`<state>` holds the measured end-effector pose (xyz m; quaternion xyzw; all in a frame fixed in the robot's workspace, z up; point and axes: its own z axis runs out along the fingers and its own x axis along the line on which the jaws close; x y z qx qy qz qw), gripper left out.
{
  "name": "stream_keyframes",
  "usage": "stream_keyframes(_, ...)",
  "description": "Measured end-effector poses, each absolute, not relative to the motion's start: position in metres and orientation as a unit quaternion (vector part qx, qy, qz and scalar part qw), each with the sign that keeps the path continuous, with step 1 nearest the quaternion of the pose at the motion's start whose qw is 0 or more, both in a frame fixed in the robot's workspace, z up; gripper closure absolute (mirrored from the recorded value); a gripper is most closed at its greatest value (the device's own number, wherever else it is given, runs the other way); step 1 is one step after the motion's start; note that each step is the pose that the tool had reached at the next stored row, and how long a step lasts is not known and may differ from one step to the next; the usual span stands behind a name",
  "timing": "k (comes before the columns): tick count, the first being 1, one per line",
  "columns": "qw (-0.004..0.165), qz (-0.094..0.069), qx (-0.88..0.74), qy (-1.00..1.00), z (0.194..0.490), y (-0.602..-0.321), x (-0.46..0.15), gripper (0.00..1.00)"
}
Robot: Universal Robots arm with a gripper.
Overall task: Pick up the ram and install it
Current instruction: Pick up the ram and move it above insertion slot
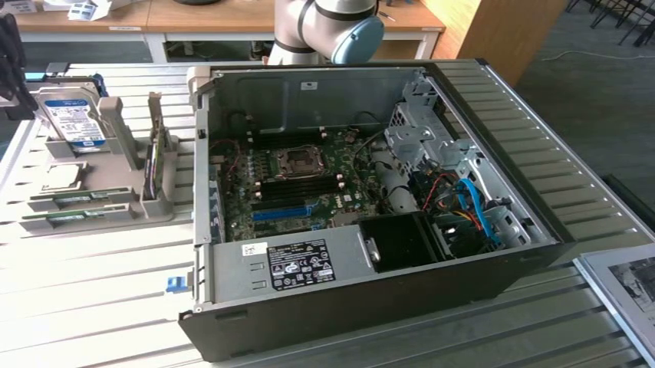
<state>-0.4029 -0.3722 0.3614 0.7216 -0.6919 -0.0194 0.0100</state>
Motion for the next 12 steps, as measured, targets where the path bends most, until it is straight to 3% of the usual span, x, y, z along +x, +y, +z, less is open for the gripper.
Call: stream_keyframes(12,0.010,-0.019,0.722,-0.692,0.341,-0.372,-0.403,0.76)
